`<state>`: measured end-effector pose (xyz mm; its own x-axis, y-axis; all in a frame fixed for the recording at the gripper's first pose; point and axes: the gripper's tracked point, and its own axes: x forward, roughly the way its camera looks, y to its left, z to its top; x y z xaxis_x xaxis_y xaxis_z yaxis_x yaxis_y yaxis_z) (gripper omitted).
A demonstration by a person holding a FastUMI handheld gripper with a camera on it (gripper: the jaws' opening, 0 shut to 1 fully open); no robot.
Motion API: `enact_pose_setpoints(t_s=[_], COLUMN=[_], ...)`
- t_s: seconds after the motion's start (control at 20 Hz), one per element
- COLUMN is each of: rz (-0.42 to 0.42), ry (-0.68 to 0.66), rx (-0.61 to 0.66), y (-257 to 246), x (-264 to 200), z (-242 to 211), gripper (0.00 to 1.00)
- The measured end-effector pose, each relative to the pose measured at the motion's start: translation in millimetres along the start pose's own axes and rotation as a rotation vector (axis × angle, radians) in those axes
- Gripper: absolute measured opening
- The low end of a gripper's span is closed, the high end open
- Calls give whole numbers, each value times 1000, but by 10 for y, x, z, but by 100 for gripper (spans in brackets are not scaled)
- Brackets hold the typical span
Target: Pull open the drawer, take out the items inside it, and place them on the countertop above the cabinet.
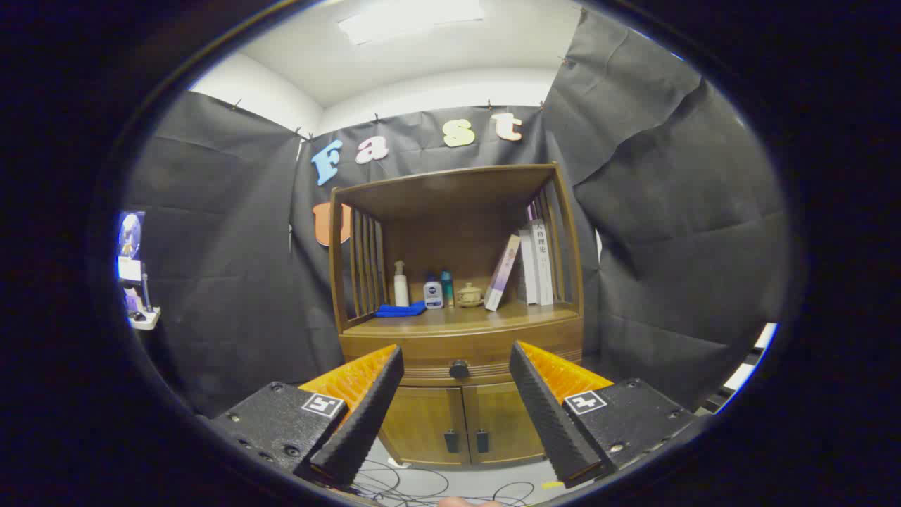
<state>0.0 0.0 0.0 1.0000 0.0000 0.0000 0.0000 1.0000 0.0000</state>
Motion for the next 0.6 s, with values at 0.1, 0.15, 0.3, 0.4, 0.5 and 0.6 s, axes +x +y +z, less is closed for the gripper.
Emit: enact_pose_setpoints(t_s=[0.1,0.15,0.3,0.4,0.5,0.6], rz=[9,10,18,21,10,2], ry=[3,5,-5,-10,-11,-1], rx=[-15,-26,-26,-24,-29,-28], y=[23,14,0,-9,-40,-74], x=[12,11,-4,24,41,66], z=[-5,-8,59,90,77,66], gripper=[99,99,99,99,99,99])
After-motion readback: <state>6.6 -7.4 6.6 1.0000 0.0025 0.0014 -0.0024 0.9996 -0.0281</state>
